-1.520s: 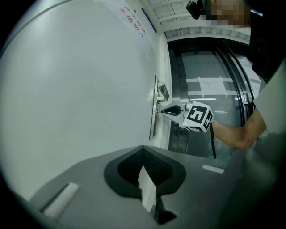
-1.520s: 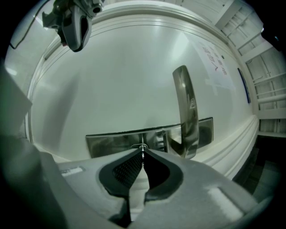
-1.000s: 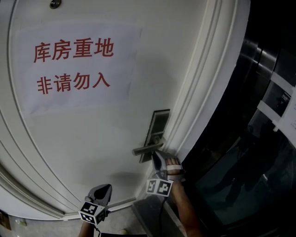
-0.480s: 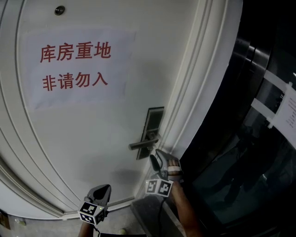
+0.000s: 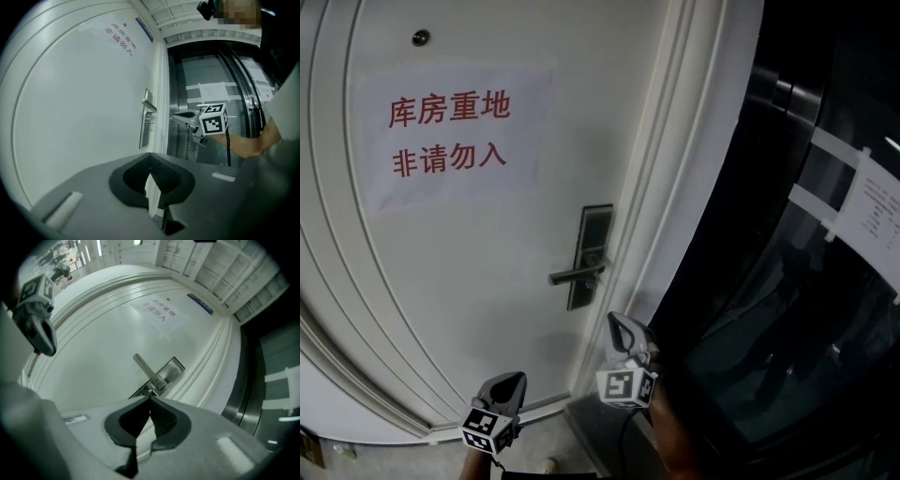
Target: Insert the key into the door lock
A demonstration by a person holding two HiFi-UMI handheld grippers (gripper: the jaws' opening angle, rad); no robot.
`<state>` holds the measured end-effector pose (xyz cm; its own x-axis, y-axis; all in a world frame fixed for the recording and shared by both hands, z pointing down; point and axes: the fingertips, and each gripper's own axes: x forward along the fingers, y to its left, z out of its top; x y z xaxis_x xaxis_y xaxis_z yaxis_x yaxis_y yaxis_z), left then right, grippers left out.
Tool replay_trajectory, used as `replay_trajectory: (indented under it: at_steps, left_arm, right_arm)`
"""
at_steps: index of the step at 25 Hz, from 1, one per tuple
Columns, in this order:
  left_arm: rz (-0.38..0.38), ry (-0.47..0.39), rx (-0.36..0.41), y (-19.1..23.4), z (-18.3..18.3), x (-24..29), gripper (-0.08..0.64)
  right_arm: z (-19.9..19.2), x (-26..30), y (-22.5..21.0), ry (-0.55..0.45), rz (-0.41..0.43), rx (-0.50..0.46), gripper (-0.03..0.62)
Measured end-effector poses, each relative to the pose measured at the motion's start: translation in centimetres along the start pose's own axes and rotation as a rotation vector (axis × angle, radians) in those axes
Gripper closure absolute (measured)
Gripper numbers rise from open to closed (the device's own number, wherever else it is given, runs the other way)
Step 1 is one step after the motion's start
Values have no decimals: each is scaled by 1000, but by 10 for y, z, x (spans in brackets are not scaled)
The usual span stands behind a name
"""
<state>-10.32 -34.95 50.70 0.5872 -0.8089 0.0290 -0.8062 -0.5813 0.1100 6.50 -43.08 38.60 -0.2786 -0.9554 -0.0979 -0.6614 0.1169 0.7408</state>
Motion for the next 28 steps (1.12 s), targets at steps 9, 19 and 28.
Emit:
replay_trajectory:
  at_steps: [9, 19, 28]
  left_arm:
    - [10, -52, 30, -38, 17, -29, 557]
    - [34, -70, 50, -79, 17, -66, 557]
    - [38, -83, 62, -114, 14, -92, 557]
  right_arm:
    - [0, -71, 1, -46, 25, 475, 591]
    - [-19, -149, 19, -15, 52, 671, 592]
    - [-31, -202, 37, 7, 74, 726, 592]
